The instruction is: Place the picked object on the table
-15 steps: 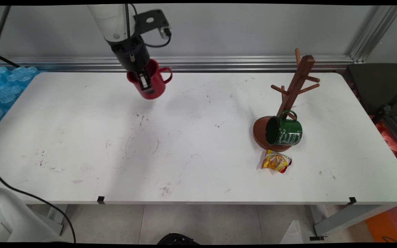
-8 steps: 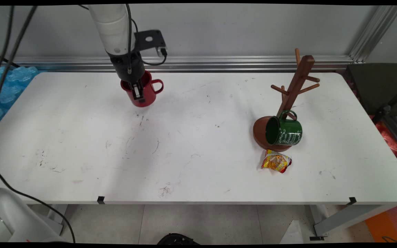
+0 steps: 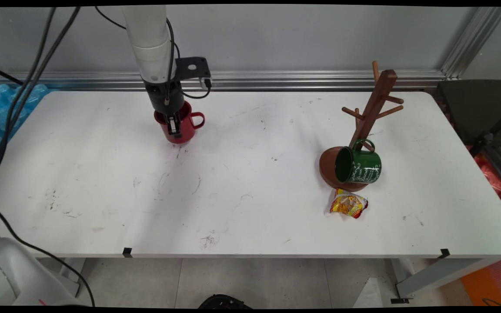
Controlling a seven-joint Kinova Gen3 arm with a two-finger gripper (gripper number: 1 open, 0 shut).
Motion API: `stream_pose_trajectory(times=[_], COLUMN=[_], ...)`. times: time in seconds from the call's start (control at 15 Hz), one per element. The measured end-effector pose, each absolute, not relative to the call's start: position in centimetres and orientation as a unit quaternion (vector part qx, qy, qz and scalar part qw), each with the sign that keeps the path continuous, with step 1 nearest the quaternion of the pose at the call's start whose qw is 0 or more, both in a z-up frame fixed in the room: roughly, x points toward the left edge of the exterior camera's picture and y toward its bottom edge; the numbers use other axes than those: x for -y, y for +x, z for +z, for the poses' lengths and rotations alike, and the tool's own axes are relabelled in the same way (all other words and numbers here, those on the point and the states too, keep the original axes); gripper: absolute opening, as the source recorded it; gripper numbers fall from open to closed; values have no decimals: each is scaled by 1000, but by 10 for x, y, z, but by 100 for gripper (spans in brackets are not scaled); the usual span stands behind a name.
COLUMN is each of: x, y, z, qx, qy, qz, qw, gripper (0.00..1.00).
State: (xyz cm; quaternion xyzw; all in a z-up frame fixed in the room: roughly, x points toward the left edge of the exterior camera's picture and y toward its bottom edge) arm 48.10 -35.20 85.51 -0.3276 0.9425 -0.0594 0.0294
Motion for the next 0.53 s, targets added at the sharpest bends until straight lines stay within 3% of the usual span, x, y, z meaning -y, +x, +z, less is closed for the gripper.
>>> stream_pose_trajectory(times=[0.53], x=[366], y=[482], z=[831], qx=[-946], qy=[-320], qz=[-50], qw=[23], gripper=[0])
